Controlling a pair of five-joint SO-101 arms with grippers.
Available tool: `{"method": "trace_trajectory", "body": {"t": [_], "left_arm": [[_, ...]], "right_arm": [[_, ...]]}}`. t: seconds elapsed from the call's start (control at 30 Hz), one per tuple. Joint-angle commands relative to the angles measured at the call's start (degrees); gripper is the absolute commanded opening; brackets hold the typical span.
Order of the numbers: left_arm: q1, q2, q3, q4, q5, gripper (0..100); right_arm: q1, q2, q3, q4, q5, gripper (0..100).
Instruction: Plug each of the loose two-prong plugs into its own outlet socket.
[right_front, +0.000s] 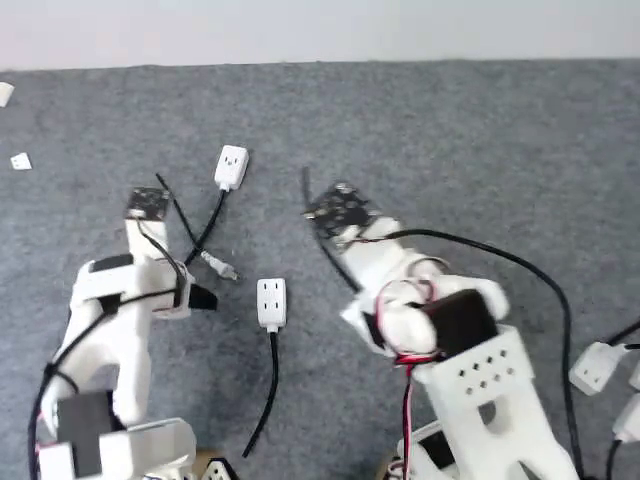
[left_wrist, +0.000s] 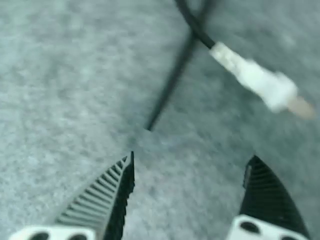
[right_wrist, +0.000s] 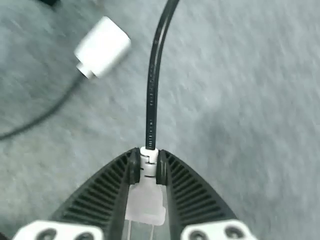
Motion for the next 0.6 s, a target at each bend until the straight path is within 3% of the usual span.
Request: {"method": "trace_trajectory", "body": {"t": [0.0,0.27,0.57], "left_arm": [[2.2,-8.79,5.14,-2.11,-4.31,33],[6.86,-24.0,17.27,-4.13,-9.41,33],[8.7,-25.76,18.15,-0.62,-14.59,33]], "right_arm": [[-4.79,1.89,-2.9,-5.67,-2.55,0.8],[-12.53,2.86,2.29,-13.76,-3.6,0.9],[-14.55,3.56,9.85,-23.16,-3.34,0.9]]}}
